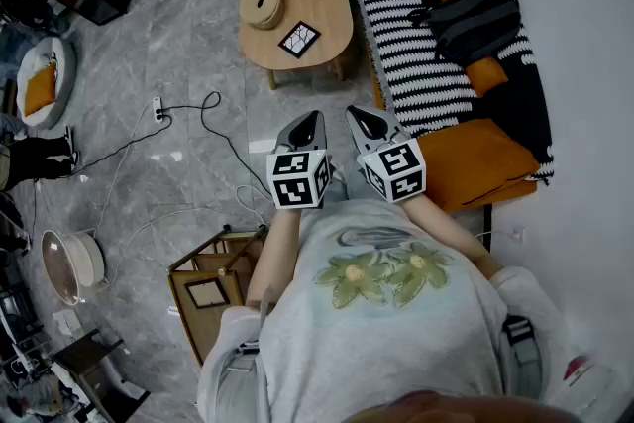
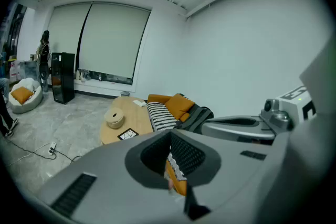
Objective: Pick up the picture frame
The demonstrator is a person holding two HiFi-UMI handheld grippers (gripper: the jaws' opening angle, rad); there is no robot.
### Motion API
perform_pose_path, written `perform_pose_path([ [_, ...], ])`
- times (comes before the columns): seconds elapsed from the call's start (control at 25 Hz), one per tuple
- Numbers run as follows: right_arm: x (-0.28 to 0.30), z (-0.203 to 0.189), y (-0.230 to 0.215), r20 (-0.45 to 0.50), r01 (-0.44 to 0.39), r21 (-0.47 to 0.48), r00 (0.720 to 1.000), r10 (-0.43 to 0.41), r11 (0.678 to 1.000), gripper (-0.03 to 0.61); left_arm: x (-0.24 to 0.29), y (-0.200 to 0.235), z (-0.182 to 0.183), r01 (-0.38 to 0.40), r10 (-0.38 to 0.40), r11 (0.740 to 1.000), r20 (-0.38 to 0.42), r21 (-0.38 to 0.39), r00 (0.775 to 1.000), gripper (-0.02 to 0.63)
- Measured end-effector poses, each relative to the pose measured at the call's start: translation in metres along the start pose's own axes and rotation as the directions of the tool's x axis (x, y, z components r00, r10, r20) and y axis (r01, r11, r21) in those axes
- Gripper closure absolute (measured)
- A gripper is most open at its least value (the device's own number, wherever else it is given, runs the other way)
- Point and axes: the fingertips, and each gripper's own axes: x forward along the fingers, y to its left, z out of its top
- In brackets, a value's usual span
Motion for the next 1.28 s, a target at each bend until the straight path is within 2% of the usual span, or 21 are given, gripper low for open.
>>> perform_pose_path([
  [0.32, 0.007, 0.002, 0.007, 0.000, -0.005, -0.014, 1.000, 0.005, 1.000, 0.572, -0.003, 0.010, 0.009, -0.007, 0.007, 1.000, 0.024, 0.011, 1.000, 0.597],
  [0.6, 0.025, 0.019, 0.011, 0.024, -0.017, -0.042, 1.000, 0.018, 0.999, 0.572, -0.004, 0.029, 0.023, -0.025, 0.025, 1.000, 0.051, -0.010, 0.998, 0.597],
  [1.28, 0.087, 0.028, -0.004, -0.047, -0.018, -0.030, 0.999, 0.016, 0.999, 0.572, 0.029, 0.085, 0.042, -0.041, 0.041, 0.996, 0.000, -0.082, 0.999, 0.597],
])
